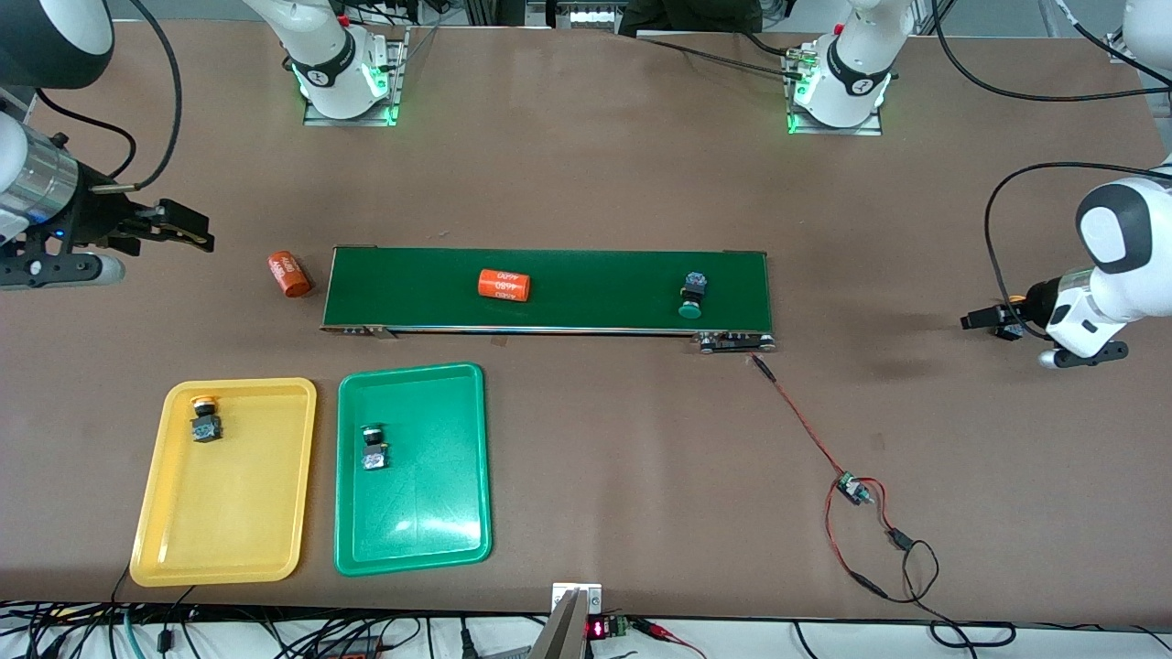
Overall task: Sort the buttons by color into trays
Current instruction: 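Grasp the yellow-capped button with the left gripper while the right gripper withdraws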
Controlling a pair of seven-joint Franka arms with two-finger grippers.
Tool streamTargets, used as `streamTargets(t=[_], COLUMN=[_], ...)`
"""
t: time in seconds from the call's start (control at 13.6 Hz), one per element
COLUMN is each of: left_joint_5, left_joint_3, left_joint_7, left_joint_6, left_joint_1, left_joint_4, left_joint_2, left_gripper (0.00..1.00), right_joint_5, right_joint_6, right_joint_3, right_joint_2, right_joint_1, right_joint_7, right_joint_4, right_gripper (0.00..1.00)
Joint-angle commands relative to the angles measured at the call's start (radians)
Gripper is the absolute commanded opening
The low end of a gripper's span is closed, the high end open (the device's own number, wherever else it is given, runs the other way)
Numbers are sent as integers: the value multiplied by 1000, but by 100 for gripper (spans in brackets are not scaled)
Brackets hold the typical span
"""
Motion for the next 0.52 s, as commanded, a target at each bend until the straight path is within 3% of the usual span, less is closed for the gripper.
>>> streamTargets(t=[0.0,0.15,0.44], left_joint_5=[53,110,331], left_joint_3=[-18,-18,-19], left_joint_7=[152,215,268], left_joint_6=[40,60,106], left_joint_1=[44,47,47], left_joint_4=[10,11,13], left_joint_2=[50,62,62], left_gripper=[100,100,100], right_joint_5=[-3,-3,-4], right_joint_6=[-16,-18,-7], right_joint_3=[15,17,17], right_joint_2=[11,21,49], right_joint_1=[29,35,71], right_joint_7=[29,38,84], right_joint_4=[0,5,5], right_gripper=[100,100,100])
